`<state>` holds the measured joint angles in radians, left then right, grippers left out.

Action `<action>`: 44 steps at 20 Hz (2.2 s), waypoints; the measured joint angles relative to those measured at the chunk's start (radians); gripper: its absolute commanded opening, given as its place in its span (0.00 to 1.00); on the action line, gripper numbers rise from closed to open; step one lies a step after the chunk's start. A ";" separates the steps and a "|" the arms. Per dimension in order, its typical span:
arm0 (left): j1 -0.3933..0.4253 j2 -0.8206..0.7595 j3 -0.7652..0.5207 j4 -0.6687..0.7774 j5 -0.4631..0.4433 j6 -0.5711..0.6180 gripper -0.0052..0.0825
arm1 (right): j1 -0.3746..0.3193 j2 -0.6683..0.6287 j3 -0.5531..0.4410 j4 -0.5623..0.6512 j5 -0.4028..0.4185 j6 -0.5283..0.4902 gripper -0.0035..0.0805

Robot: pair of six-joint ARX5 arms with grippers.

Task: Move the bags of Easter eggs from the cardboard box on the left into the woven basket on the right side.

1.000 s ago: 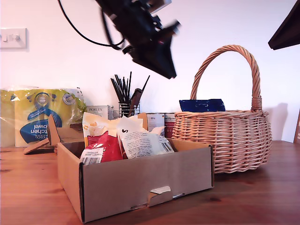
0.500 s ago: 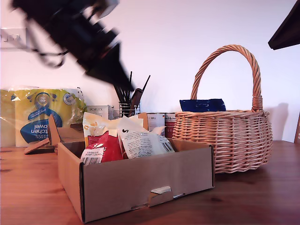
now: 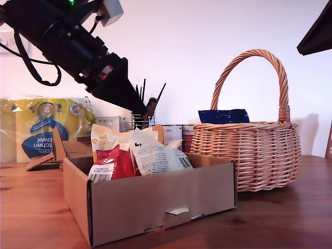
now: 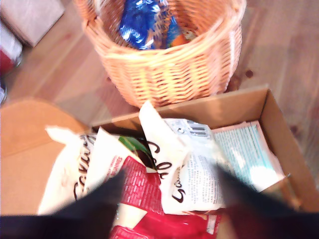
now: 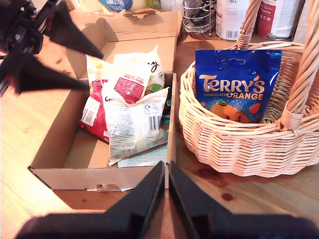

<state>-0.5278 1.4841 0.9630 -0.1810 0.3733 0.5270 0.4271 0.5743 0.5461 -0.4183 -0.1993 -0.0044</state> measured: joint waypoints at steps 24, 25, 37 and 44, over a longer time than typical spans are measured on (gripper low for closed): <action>-0.128 0.214 0.003 0.079 0.065 -0.004 0.45 | 0.000 0.000 0.000 0.000 0.000 0.000 0.03; -0.124 0.228 0.006 0.087 0.058 -0.004 0.49 | 0.000 0.000 0.000 0.000 0.000 0.000 0.03; -0.126 0.335 0.023 0.097 -0.014 -0.023 0.33 | 0.000 0.000 0.000 0.000 0.000 0.000 0.03; -0.126 0.337 0.047 0.072 -0.014 -0.025 0.12 | 0.000 0.000 0.000 0.000 0.000 0.000 0.03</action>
<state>-0.6533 1.8214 1.0100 -0.1089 0.3592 0.5018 0.4271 0.5743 0.5461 -0.4187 -0.1993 -0.0044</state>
